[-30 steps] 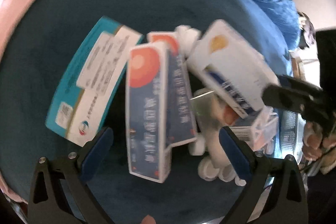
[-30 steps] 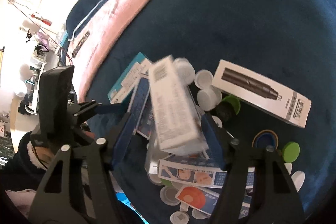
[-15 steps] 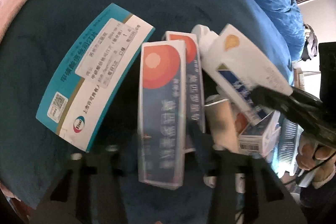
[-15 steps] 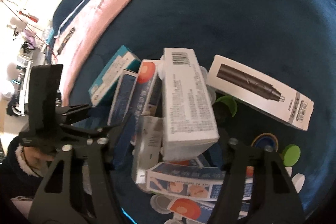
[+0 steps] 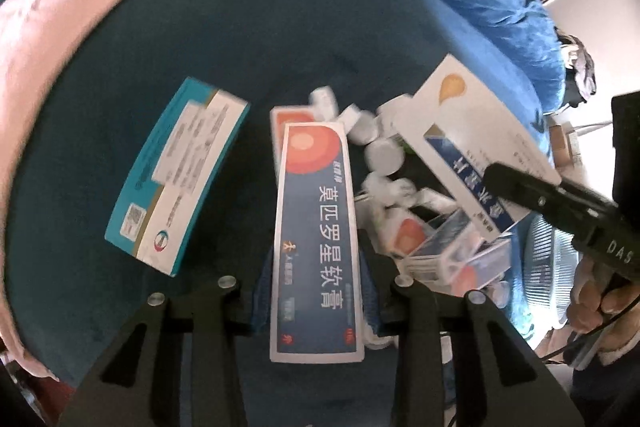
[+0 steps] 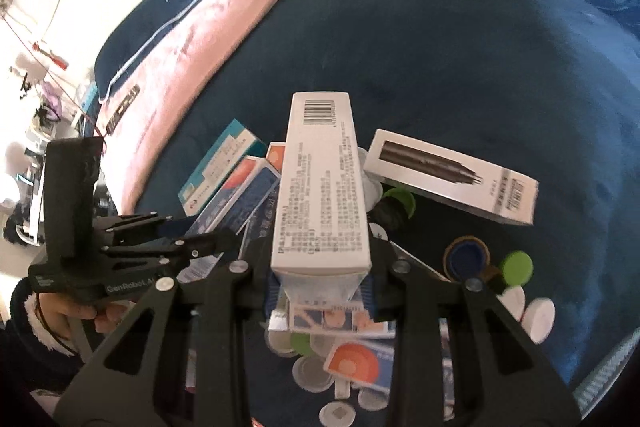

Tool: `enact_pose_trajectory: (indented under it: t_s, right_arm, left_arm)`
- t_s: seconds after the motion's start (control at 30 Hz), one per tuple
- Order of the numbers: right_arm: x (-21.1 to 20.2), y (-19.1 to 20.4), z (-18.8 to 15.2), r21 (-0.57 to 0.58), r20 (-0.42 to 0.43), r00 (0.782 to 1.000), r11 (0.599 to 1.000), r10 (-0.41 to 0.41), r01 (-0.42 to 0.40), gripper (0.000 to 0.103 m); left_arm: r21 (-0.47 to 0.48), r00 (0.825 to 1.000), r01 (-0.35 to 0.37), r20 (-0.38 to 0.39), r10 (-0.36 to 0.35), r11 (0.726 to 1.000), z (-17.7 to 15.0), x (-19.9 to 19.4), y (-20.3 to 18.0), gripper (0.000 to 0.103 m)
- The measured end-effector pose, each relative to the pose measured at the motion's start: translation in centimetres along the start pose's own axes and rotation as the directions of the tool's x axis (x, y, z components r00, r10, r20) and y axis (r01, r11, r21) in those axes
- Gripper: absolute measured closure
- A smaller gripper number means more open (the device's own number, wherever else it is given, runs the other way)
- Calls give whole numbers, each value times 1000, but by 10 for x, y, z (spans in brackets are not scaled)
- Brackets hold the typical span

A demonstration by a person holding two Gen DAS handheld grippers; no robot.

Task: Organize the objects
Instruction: 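Carry both boxes to the basket and release them inside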

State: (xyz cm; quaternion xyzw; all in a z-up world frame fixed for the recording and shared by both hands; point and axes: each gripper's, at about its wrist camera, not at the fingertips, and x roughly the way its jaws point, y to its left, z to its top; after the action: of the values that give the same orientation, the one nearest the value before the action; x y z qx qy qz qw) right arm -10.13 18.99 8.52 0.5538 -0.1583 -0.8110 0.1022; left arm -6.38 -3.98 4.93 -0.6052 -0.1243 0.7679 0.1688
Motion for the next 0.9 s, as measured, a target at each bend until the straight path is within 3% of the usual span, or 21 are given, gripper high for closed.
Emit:
enact_pose_trajectory:
  t_s: [0.13, 0.37, 0.6, 0.77, 0.9]
  right_arm:
    - [-23, -3, -8, 32, 52, 998, 999, -16, 15, 71]
    - [-83, -30, -51, 190, 180, 980, 980, -88, 53, 71]
    - [-141, -72, -109, 359, 261, 945, 928, -196, 93, 71]
    - [-187, -115, -165, 547, 320, 899, 833, -299, 83, 71]
    - [-211, -148, -203, 683, 350, 865, 730, -360, 27, 71]
  left_arm:
    - [32, 999, 16, 34, -17, 999, 4, -10, -21, 65]
    - [112, 997, 49, 55, -55, 992, -8, -29, -54, 65]
    - [273, 992, 111, 26, -122, 956, -19, -14, -151, 65]
    - [364, 981, 182, -7, -193, 913, -36, -10, -211, 65]
    - [426, 973, 222, -45, -224, 877, -54, -1, -264, 65]
